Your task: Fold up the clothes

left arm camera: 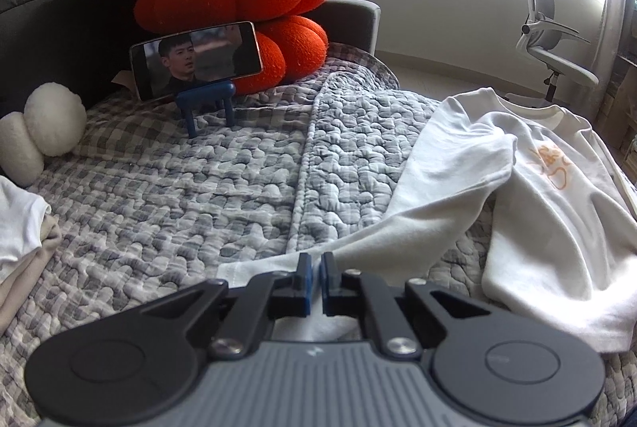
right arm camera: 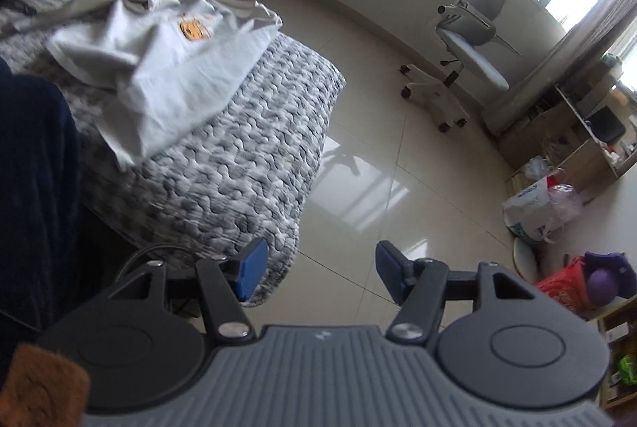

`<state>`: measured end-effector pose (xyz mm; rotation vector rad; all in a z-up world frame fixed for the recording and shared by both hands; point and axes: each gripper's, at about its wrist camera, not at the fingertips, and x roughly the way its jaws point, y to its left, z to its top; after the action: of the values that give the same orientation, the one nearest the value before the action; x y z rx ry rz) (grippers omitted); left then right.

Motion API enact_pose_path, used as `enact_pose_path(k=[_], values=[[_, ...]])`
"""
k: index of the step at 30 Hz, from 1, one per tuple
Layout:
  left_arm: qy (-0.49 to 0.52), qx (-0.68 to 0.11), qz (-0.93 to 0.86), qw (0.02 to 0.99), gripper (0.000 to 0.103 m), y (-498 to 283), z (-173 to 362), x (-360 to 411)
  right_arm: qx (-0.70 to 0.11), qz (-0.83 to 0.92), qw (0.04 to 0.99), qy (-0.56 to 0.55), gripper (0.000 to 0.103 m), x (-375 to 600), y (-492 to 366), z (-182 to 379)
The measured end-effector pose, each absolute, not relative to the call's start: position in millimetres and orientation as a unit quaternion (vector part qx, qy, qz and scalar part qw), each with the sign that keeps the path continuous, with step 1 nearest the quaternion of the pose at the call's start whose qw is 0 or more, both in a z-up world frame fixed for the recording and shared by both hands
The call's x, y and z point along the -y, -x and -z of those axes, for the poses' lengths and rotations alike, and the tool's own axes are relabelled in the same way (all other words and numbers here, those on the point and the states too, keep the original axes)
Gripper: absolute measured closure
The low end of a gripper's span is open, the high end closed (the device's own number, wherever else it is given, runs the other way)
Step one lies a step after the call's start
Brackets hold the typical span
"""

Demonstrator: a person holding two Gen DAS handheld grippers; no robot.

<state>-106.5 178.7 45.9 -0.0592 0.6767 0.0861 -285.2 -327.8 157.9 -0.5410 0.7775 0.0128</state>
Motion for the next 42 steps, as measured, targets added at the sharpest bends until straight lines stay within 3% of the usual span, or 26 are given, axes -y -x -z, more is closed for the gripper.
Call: enact_pose_path(k=[8,13,14,16,18,19,25,31,32,34,37,39,41,42], values=[[0.024,-0.303,-0.074,0.95,0.1,106,-62,-190,-0.269,-0.139,0.942,0.146,0.04,229,255,-128],[0.032,-0.281,-0.107,0.953,0.1,91,-78,-212,-0.298,-0.16,0.938,0.082,0.041,188,189,-115],[0.035,-0.276,-0.117,0.953,0.1,86,-81,-218,-0.317,-0.156,0.933,0.074,0.045,188,173,-108],[0.027,-0.268,-0.137,0.953,0.1,72,-86,-226,-0.35,-0.145,0.923,0.075,0.068,191,147,-93],[0.014,-0.264,-0.151,0.952,0.1,57,-87,-233,-0.37,-0.129,0.915,0.091,0.097,194,128,-82],[0.007,-0.264,-0.157,0.952,0.1,50,-87,-236,-0.372,-0.118,0.916,0.099,0.101,197,121,-80],[-0.04,-0.273,-0.177,0.945,0.1,23,-75,-243,-0.338,-0.052,0.934,0.106,0.102,245,101,-108],[-0.024,-0.294,-0.195,0.935,0.099,18,-58,-253,-0.321,0.04,0.938,0.128,0.102,305,61,-113],[-0.016,-0.296,-0.197,0.935,0.098,21,-58,-256,-0.323,0.046,0.937,0.123,0.102,311,54,-107],[-0.004,-0.296,-0.193,0.935,0.086,30,-61,-257,-0.328,0.058,0.936,0.112,0.102,323,41,-94],[0.006,-0.288,-0.168,0.943,0.071,52,-70,-247,-0.331,0.075,0.936,0.09,0.092,339,25,-75],[0.011,-0.283,-0.144,0.948,0.064,66,-76,-238,-0.32,0.071,0.943,0.058,0.075,341,33,-72],[0.019,-0.291,-0.092,0.952,0.062,76,-75,-222,-0.305,0.06,0.95,0.029,0.062,340,45,-71],[0.022,-0.294,-0.066,0.953,0.062,81,-75,-213,-0.296,0.049,0.954,0.023,0.062,337,54,-73]])
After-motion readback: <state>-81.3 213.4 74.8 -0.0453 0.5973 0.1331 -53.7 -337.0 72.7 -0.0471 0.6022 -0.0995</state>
